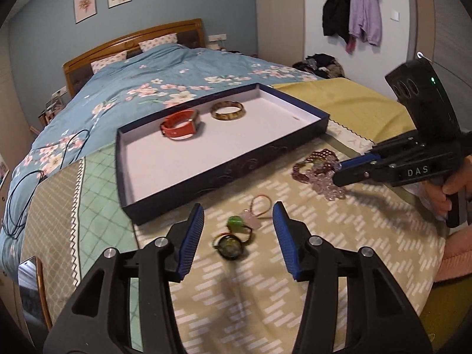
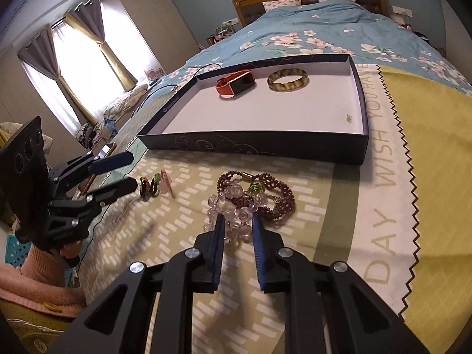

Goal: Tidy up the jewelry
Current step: 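Grasp the clear crystal bracelet with the right tool while the left tool grasps the pink pendant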

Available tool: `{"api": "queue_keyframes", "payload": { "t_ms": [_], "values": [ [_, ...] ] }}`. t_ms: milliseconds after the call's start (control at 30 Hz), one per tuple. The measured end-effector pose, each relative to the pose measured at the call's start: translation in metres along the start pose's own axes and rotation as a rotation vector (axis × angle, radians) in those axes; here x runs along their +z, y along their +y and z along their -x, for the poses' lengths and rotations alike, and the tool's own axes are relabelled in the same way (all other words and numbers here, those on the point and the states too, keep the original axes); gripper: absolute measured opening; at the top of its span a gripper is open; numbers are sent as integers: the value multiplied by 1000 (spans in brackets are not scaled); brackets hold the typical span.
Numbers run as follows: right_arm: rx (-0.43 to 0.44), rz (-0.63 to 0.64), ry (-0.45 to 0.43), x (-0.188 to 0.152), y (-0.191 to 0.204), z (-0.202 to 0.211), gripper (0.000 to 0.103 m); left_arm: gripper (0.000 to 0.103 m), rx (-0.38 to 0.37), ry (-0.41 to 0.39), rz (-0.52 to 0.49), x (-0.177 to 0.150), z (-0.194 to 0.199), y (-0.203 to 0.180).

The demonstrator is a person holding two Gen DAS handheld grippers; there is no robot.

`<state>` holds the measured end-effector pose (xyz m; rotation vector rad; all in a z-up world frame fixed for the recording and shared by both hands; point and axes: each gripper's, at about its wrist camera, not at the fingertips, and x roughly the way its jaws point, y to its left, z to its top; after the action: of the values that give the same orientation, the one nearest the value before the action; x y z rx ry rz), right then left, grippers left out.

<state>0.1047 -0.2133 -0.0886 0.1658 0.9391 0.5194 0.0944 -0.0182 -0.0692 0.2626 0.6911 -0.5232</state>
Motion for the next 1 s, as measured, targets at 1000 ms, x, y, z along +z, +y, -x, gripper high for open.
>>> {"api": "queue_keyframes", "payload": {
  "t_ms": [1000],
  "values": [
    [41,-23,-25,-1,8,-3,12,28,-84,128,-81,14,-50,-4]
  ]
}}
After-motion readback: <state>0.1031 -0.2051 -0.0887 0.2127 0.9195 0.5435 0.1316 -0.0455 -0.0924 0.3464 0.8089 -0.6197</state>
